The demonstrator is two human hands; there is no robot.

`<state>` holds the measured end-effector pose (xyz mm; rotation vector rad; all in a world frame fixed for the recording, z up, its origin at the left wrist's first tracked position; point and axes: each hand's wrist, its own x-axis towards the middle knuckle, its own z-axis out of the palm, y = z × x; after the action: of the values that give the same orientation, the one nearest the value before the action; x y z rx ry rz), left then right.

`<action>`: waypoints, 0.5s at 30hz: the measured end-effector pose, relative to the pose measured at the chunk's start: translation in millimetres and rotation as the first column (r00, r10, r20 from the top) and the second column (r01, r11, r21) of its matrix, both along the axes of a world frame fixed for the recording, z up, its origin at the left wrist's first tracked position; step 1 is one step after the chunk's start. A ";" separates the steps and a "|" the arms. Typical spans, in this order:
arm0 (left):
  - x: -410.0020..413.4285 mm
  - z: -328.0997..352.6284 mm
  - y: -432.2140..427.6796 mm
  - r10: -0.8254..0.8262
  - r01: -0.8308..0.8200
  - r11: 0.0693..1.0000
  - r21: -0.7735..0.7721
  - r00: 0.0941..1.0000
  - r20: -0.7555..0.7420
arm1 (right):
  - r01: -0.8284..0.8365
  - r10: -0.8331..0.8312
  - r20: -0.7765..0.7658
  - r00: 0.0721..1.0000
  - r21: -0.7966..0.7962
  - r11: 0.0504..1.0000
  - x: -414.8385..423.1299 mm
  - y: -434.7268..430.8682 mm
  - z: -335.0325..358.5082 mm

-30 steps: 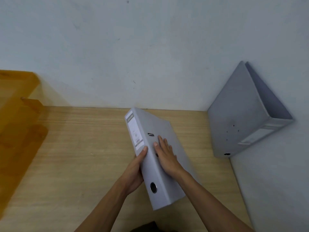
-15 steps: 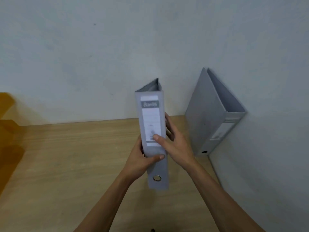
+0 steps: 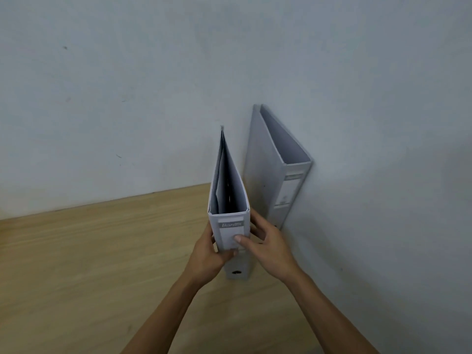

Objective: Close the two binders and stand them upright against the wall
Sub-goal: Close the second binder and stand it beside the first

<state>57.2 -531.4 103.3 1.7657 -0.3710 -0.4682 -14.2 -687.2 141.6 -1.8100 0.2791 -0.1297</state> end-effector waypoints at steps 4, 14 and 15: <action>-18.1 -7.5 -19.2 0.033 -0.032 0.999 0.016 0.999 -0.011 | 0.002 -0.002 -0.005 1.000 0.002 1.000 -13.2 -17.6 2.5; -16.5 -3.3 -39.8 -0.167 0.166 0.985 0.036 0.986 0.006 | 0.140 -0.139 -0.027 0.990 0.043 0.989 -44.2 -48.8 -22.2; -14.7 -4.1 -41.9 -0.180 0.180 0.983 0.039 0.984 -0.005 | 0.148 -0.147 -0.037 0.988 0.039 0.988 -44.5 -51.6 -24.1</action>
<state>42.5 -573.3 99.2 1.7772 -0.5265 -0.6081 -58.8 -738.8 117.6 -1.7504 0.4371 -0.1962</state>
